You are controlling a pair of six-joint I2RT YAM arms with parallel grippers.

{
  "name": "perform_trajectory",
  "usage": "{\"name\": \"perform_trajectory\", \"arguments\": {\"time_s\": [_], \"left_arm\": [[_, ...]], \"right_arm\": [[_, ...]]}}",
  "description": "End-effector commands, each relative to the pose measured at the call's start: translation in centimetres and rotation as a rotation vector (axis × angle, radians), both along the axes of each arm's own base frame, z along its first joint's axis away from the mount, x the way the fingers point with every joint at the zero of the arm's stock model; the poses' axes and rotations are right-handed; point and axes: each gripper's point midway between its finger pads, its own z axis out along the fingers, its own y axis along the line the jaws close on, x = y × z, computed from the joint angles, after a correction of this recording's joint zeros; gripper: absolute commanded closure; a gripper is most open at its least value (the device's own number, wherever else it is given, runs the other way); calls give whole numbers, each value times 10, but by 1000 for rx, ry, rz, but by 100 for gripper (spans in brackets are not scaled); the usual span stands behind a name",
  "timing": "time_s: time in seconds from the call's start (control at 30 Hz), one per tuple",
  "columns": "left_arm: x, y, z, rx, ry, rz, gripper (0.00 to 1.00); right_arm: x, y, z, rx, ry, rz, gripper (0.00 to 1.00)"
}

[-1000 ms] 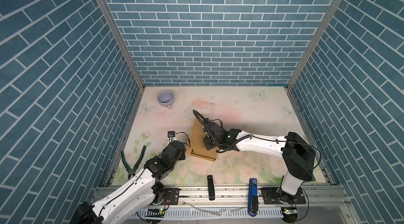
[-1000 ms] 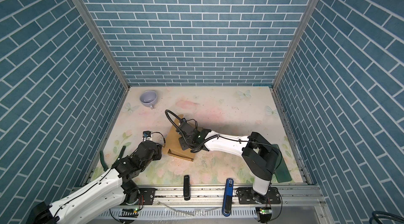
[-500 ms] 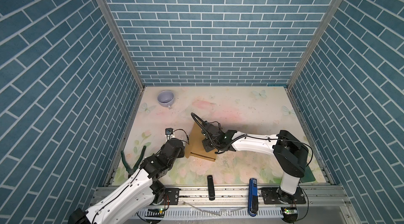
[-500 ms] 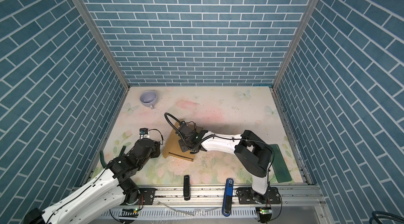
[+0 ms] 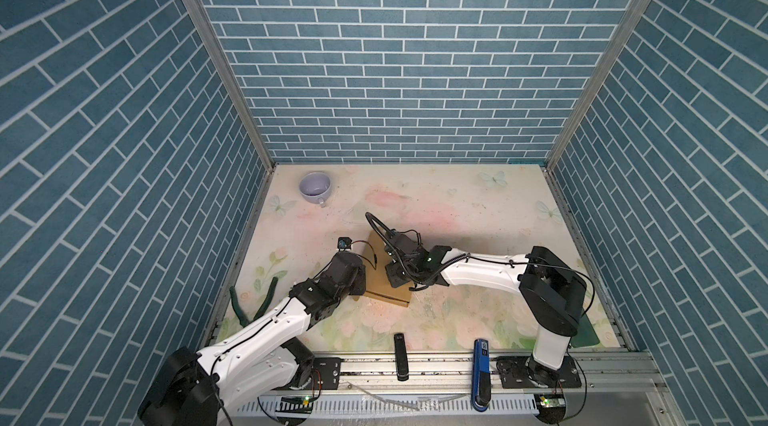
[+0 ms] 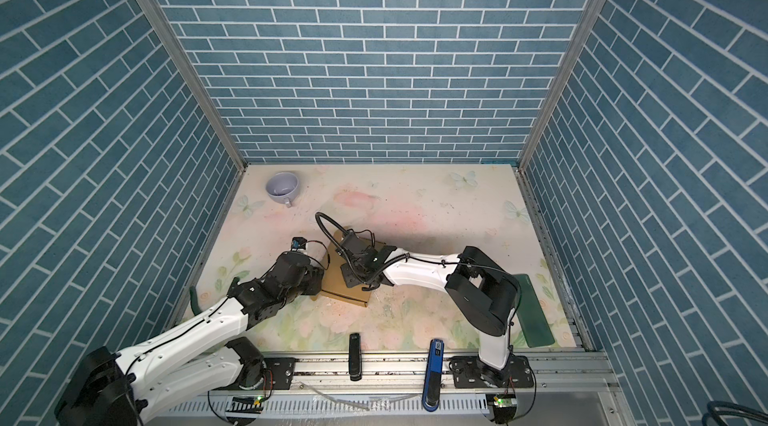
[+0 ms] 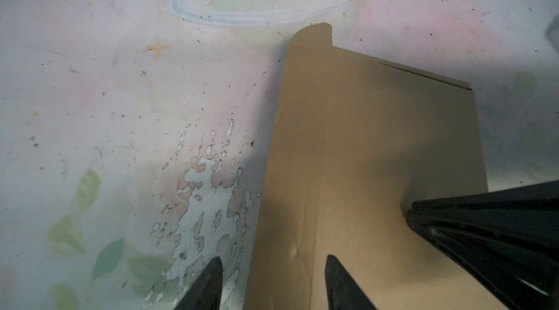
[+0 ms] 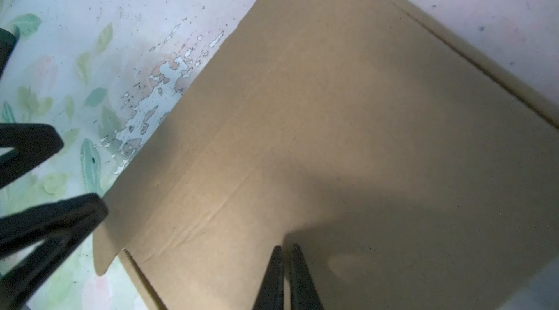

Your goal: Fold the paper box

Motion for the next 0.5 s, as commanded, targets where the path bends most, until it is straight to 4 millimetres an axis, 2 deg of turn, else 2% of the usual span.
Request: {"name": "perform_trajectory", "arguments": {"time_s": [0.0, 0.1, 0.2, 0.3, 0.47], "left_arm": [[11, -11, 9, -23, -19, -28, 44], [17, -10, 7, -27, -9, -23, 45], [26, -7, 7, -39, 8, -18, 48], [37, -5, 6, -25, 25, -16, 52], [47, -8, -3, -1, 70, -35, 62]], "right_arm": [[1, -26, 13, -17, -17, -73, 89], [4, -38, 39, 12, -60, -115, 87], [3, -56, 55, 8, -80, -163, 85], [-1, -78, 58, -33, -73, -223, 84], [-7, -102, 50, -57, -56, -301, 82]]}}
